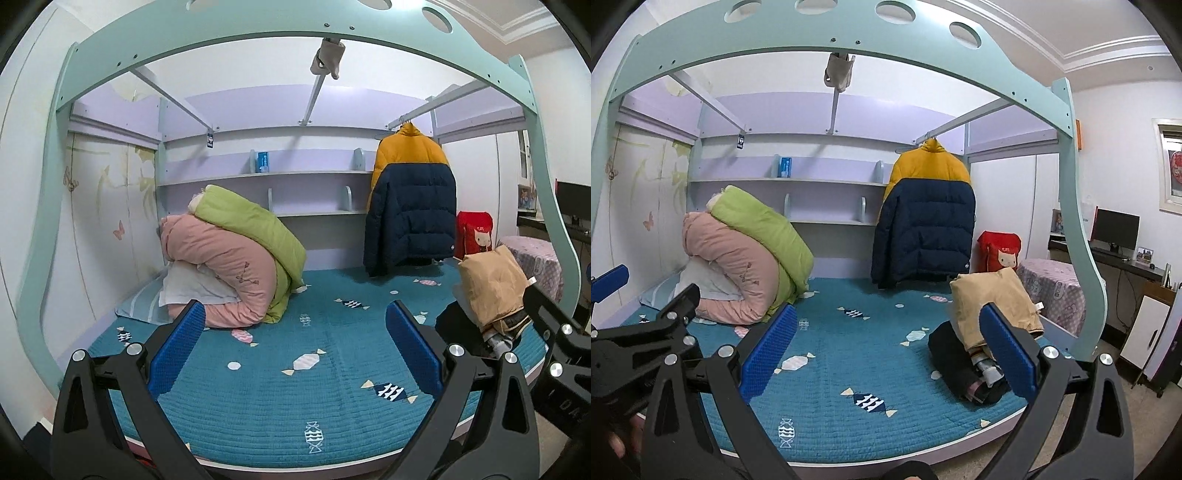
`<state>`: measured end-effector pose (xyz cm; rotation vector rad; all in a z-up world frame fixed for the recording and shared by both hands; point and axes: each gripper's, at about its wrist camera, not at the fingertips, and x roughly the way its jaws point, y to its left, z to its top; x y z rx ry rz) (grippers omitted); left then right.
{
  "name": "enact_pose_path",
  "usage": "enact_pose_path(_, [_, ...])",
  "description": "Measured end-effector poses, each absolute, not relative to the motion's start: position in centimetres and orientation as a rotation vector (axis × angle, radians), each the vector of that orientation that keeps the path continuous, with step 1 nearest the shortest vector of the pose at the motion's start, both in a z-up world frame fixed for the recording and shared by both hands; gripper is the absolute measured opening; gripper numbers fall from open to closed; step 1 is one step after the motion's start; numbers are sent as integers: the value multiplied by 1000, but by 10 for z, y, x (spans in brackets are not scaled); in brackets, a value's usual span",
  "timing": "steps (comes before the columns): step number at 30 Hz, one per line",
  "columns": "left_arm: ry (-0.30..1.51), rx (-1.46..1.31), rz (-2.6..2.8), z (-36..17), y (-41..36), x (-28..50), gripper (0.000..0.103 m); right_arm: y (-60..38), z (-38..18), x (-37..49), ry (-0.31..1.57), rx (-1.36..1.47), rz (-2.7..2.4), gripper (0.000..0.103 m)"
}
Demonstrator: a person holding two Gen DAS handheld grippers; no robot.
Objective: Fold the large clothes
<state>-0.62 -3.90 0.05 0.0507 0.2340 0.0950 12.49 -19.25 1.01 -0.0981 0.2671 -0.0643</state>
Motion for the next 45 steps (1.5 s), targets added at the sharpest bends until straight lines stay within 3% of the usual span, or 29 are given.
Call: enact_pose_path(45, [208,28,75,3,-44,-12,98,-194,9,131,289,-96,-40,96])
